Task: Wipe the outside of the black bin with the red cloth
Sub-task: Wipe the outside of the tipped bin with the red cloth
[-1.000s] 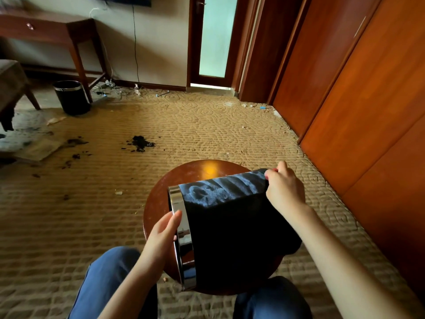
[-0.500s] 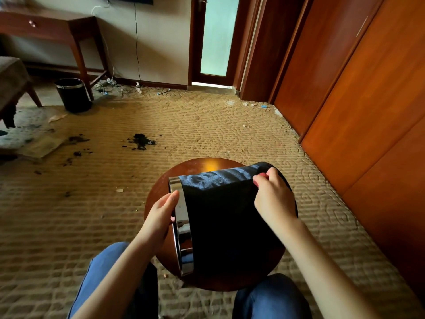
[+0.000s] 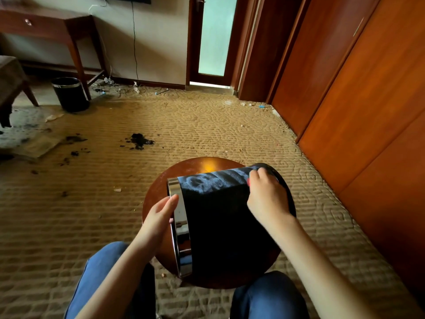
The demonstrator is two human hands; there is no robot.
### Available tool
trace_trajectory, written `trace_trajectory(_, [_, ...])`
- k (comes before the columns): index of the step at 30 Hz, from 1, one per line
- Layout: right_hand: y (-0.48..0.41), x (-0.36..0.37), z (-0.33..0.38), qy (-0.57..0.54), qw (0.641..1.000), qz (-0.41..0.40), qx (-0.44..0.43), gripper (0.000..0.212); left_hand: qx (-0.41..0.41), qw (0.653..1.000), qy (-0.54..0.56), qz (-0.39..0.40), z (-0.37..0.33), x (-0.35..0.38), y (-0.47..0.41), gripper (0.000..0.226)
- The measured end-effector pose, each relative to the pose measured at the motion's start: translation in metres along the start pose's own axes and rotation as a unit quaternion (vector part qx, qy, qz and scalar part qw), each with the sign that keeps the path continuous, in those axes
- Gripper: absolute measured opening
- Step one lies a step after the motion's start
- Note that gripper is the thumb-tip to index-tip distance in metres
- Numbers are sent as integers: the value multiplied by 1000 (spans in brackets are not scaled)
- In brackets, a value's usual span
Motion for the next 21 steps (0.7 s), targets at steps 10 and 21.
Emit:
trace_trajectory(10, [-34, 3, -46, 28, 998, 26, 51, 22, -23, 999, 33, 0, 13, 9, 23, 36])
trace_trajectory(21, [22, 1, 20, -14, 992, -10, -122, 37, -17, 1000, 20, -17, -1, 0, -10, 30])
Point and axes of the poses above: each hand's wrist, its own y-axis away from the middle knuckle, its own x-axis out of the palm, z = x × y, the point moved 7 cm from there along -y, towards the middle knuckle, and after that the axes turned 5 degrees about x, right-handed, at the moved point
